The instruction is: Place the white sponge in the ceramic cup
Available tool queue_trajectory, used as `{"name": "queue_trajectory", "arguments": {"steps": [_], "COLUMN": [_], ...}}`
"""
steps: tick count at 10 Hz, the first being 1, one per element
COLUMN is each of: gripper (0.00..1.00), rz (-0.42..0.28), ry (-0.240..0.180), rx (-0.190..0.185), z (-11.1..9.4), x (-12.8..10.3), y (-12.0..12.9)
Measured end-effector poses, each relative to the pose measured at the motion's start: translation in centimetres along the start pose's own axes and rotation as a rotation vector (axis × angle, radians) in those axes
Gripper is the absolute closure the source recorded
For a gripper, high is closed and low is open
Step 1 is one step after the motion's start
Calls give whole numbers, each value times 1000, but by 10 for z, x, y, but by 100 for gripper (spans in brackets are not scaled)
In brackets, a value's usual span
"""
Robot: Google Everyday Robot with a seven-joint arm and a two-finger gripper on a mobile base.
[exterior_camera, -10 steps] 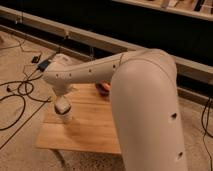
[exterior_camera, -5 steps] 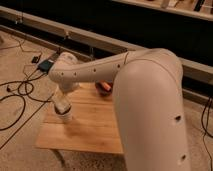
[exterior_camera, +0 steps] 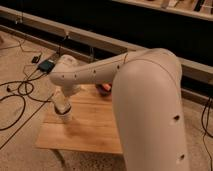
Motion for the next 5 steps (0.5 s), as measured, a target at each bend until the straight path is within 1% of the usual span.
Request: {"name": "queue_trajectory", "arguments": {"steps": [3, 5], "gripper": [20, 20], "rz": [-11, -20], "ry": [42, 60], "rx": [14, 18], "z": [10, 17], "x": [15, 19], "y": [3, 8]}}
